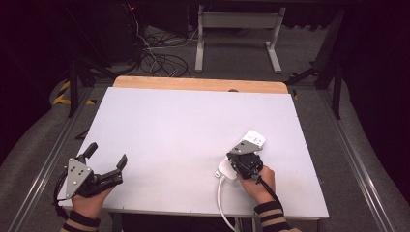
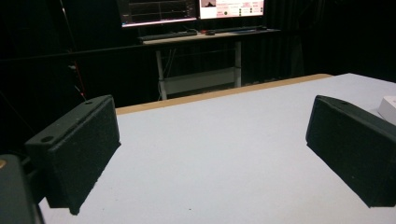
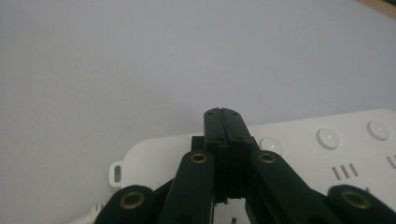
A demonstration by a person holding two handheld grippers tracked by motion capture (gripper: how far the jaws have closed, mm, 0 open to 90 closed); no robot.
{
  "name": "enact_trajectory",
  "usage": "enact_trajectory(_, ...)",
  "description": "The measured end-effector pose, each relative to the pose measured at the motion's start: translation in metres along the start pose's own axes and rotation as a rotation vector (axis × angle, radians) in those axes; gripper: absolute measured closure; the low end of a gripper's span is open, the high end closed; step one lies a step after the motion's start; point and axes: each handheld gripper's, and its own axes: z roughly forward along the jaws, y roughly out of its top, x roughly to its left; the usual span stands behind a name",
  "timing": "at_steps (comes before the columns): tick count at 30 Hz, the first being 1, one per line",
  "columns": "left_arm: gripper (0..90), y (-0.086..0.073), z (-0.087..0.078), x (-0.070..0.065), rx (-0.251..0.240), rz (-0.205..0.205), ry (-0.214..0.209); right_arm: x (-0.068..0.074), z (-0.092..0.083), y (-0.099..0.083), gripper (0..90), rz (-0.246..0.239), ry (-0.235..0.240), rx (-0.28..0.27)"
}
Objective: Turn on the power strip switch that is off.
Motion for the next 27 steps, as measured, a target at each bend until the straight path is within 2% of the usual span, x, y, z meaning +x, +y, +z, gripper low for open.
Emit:
enact_trajectory(1,3.3,0.0,0.0,0.0,0.0,0.003,-0.001,0.0,-0.003,0.001,90.0,0.0,-0.005,-0.036)
enact_trajectory(2,3.3,0.0,0.0,0.001,0.001,0.002,-0.001,0.0,-0.003,0.001,90.0,0.0,-0.005,-0.036)
enact_trajectory(6,3.3,0.0,0.0,0.0,0.002,0.0,0.001,-0.002,-0.011,0.002,90.0,0.006,-0.01,-0.103)
enact_trajectory(9,3.3,0.0,0.0,0.001,0.001,0.004,0.001,-0.006,-0.018,0.002,90.0,0.016,-0.008,-0.175)
enact_trajectory(10,3.3,0.0,0.0,0.0,-0.002,-0.001,0.003,-0.01,-0.026,0.001,90.0,0.023,0.002,-0.249)
enact_trajectory(11,3.3,0.0,0.0,0.0,0.0,0.003,0.003,-0.01,-0.026,0.001,90.0,0.023,0.002,-0.249)
enact_trajectory(12,3.3,0.0,0.0,0.0,0.0,0.001,0.001,-0.016,-0.036,-0.001,90.0,0.014,0.012,-0.343)
enact_trajectory(13,3.3,0.0,-0.001,0.0,0.001,0.001,0.001,-0.016,-0.036,-0.001,90.0,0.014,0.012,-0.343)
enact_trajectory(14,3.3,0.0,-0.001,0.0,0.0,0.002,0.002,-0.019,-0.041,-0.002,90.0,0.02,0.015,-0.39)
enact_trajectory(15,3.3,0.0,-0.001,0.0,-0.001,-0.002,0.003,-0.027,-0.051,-0.006,90.0,0.055,0.01,-0.462)
enact_trajectory(16,3.3,0.0,-0.001,0.001,0.001,0.0,0.003,-0.027,-0.051,-0.006,90.0,0.055,0.01,-0.462)
enact_trajectory(17,3.3,0.0,-0.001,0.001,0.001,-0.001,0.002,-0.035,-0.059,-0.011,90.0,0.084,-0.008,-0.504)
enact_trajectory(18,3.3,0.0,-0.001,0.001,0.001,-0.001,0.003,-0.035,-0.059,-0.011,90.0,0.084,-0.008,-0.504)
enact_trajectory(22,3.3,0.0,0.0,0.0,0.0,-0.002,0.002,-0.048,-0.071,-0.021,90.0,0.109,-0.031,-0.568)
enact_trajectory(24,3.3,0.0,0.0,0.0,0.0,-0.002,0.003,-0.054,-0.079,-0.027,90.0,0.114,-0.046,-0.622)
enact_trajectory(27,3.3,0.0,0.0,0.001,0.002,-0.002,0.003,-0.058,-0.084,-0.032,90.0,0.117,-0.056,-0.644)
